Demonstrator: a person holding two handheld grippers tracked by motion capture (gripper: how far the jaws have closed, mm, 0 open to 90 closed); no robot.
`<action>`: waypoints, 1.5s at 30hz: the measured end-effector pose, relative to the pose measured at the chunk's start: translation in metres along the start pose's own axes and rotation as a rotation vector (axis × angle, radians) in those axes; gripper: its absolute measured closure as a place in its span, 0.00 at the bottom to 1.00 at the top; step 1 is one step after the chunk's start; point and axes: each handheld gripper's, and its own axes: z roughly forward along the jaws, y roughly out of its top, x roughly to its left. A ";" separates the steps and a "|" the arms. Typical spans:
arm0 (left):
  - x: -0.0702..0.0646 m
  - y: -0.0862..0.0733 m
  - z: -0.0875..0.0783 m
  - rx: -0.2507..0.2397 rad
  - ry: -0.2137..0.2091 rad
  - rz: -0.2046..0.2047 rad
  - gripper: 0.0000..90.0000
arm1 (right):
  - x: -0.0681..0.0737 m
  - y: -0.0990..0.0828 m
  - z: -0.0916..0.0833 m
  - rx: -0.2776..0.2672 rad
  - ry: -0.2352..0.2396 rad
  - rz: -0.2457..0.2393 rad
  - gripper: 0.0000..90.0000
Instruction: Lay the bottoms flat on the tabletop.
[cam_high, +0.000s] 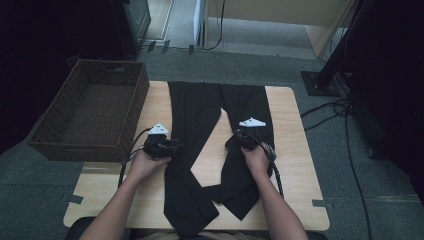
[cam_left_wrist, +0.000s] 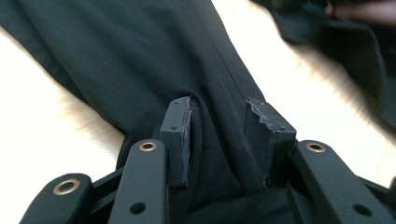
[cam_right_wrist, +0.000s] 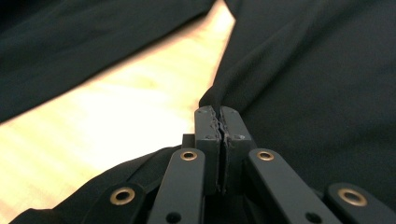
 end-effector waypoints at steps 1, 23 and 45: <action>0.001 0.000 -0.003 -0.006 0.009 -0.001 0.68 | 0.001 -0.002 -0.003 0.002 0.003 -0.003 0.98; -0.022 -0.006 0.005 0.048 -0.029 0.047 0.60 | 0.012 -0.035 -0.041 0.001 0.023 -0.014 0.97; -0.013 0.025 0.034 0.115 -0.036 0.111 1.00 | 0.015 -0.035 -0.041 -0.003 0.001 -0.036 0.96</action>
